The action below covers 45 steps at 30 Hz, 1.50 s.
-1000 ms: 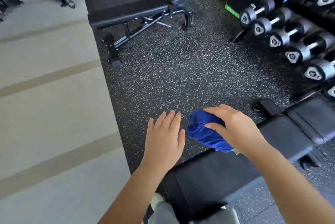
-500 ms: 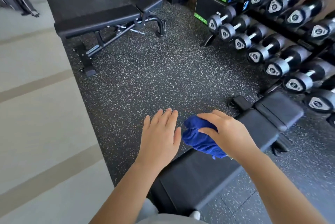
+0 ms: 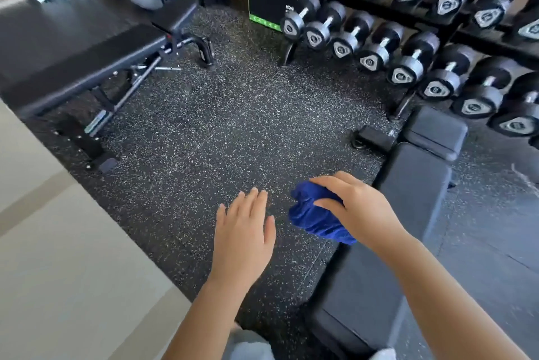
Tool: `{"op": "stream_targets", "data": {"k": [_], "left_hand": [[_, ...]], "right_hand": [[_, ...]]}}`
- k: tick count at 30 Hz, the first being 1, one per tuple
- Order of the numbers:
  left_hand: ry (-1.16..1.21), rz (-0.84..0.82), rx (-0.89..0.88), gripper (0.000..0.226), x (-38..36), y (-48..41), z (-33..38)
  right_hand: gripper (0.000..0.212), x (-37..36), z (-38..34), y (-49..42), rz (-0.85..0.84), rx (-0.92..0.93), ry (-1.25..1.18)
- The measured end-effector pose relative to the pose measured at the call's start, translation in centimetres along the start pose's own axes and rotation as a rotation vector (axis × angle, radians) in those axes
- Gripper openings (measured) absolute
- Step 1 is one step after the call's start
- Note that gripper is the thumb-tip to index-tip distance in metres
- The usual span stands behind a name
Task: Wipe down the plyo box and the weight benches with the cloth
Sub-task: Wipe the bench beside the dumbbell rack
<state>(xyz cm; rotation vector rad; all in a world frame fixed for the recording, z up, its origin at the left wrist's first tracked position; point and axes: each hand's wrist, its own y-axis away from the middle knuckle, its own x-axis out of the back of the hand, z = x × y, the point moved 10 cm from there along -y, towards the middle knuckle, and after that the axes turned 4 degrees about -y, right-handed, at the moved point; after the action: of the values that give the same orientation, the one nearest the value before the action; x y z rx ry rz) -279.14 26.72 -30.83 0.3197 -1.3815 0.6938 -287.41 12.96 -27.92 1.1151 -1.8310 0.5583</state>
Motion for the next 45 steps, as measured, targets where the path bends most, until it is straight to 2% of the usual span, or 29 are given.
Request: {"op": "stream_targets", "data": {"k": [7,20,25,28,32,37,45], "left_hand": [[-0.031,0.027,-0.118,0.041,3.9,-1.2,-11.3],[-0.009,0.108,-0.024,0.039,6.7,-2.8,-23.3],[-0.007,0.088,0.068,0.042,6.5,-6.1,-29.7],[-0.052,0.071,0.053,0.042,6.4,-9.4,-33.0],[-0.104,0.073,-0.004,0.039,7.5,-15.1,-36.3],[-0.127,0.045,-0.052,0.048,8.4,-21.8,-39.0],[-0.046,0.037,-0.12,0.045,6.4,-30.8,-41.4]], "right_hand": [[0.037,-5.5,-10.7,-4.8,-0.001,-0.036,-0.009],[0.037,-10.2,-21.9,-11.6,-0.049,0.081,0.056],[0.035,-12.0,-25.1,-17.6,-0.063,0.14,0.031],[0.035,-12.8,-27.0,-22.6,-0.037,0.167,-0.022],[0.035,-13.3,-29.1,-29.1,-0.026,0.169,-0.094],[0.035,-11.9,-30.4,-35.5,0.047,0.164,-0.158],[0.035,-11.0,-28.0,-43.3,0.068,0.065,-0.163]]}}
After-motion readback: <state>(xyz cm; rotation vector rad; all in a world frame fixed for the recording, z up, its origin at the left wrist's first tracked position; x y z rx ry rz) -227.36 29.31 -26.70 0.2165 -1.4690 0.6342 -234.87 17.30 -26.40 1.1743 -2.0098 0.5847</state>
